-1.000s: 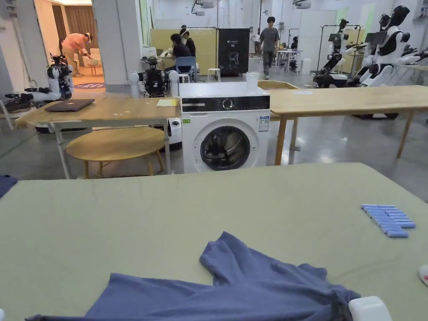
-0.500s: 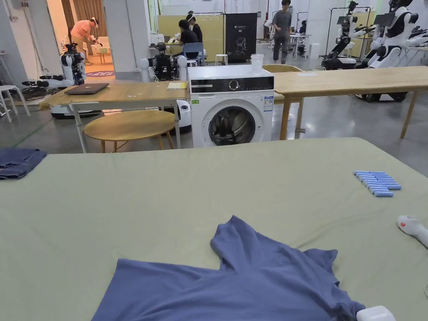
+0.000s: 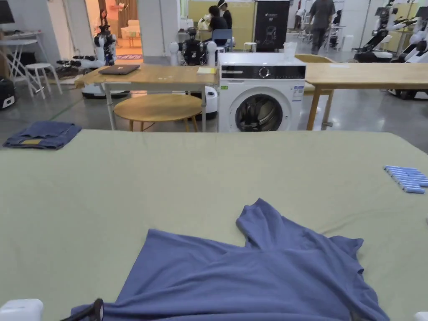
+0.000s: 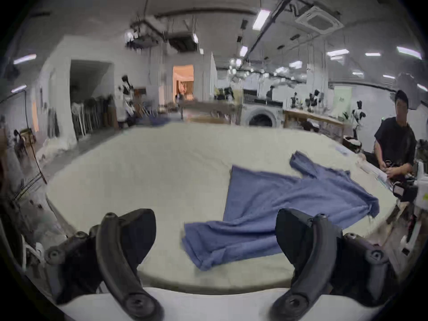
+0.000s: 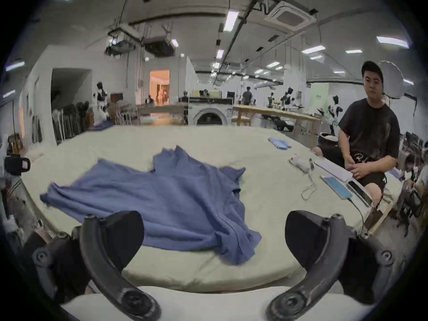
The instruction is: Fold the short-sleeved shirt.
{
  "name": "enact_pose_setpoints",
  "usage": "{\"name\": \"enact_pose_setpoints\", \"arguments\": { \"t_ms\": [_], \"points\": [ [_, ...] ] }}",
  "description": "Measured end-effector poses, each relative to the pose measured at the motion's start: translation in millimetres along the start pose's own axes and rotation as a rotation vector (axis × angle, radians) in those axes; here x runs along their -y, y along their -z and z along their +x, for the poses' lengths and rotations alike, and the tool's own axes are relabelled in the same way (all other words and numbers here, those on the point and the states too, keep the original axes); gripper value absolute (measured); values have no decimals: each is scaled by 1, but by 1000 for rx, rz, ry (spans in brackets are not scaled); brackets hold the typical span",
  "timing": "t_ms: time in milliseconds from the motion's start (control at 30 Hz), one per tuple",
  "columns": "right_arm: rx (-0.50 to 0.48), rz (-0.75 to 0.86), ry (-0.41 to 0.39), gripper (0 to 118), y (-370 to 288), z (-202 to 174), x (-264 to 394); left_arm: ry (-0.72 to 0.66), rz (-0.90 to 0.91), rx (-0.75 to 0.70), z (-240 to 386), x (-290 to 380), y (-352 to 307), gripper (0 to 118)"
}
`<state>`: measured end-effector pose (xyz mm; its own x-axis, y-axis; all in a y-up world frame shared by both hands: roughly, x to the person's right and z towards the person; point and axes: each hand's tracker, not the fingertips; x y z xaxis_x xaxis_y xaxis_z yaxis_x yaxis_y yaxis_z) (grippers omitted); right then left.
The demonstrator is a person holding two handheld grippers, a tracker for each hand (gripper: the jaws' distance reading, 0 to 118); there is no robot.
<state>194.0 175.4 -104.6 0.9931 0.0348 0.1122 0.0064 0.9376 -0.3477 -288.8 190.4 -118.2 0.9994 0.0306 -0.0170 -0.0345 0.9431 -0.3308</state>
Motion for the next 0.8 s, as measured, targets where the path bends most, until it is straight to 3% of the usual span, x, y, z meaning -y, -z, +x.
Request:
{"name": "enact_pose_setpoints", "arguments": {
  "t_ms": [33, 67, 100, 133, 167, 200, 233, 267, 333, 467, 567, 600, 633, 667, 700, 733, 800],
  "points": [
    [-5, 14, -3, 118, -3, -7, -4, -13, 23, 11, 0, 0, -9, 80],
    [-19, 25, 1, 110, -7, -16, -8, -29, 47, -8, 3, 1, -18, 46],
    [-64, 46, 16, 90, -12, -24, -12, -39, 51, -29, 6, 4, -27, 12],
    [-98, 64, 19, 90, -15, -31, -12, -38, 41, -36, 9, 8, -31, 12],
    [-129, 77, 6, 80, -16, -39, -10, -35, 18, -59, 9, 14, -33, 2],
    [-119, 74, -17, 57, -14, -47, -9, -27, -8, -74, 9, 21, -35, 0],
    [-92, 66, -45, 12, -12, -54, -5, -34, -32, -63, 7, 27, -35, 0],
    [-72, 72, -68, 0, -9, -57, -1, -47, -91, -24, 6, 35, -32, 0],
    [-209, 4, -54, 0, -1, -57, 3, -54, -170, -32, 2, 49, -24, 0],
    [-213, -36, -118, 0, 7, -67, 13, -117, -199, -17, -6, 50, -13, 0],
    [-236, -66, -124, 0, 10, -70, 19, -141, -246, -12, -18, 35, 18, 0],
    [-237, -75, -124, 0, 10, -69, 20, -172, -274, 2, -25, 31, 33, 1],
    [-238, -82, -123, 0, 11, -71, 23, -192, -299, 5, -31, 27, 45, 24],
    [-239, -90, -121, 0, 11, -70, 24, -216, -321, 17, -38, 23, 62, 77],
    [-236, -95, -117, 0, 10, -69, 24, -242, -355, 21, -44, 18, 80, 109],
    [-232, -98, -115, 0, 9, -68, 24, -262, -382, 22, -50, 16, 95, 118],
    [-231, -106, -117, 0, 6, -70, 24, -302, -361, 40, -61, 7, 119, 118]
  ]
}}
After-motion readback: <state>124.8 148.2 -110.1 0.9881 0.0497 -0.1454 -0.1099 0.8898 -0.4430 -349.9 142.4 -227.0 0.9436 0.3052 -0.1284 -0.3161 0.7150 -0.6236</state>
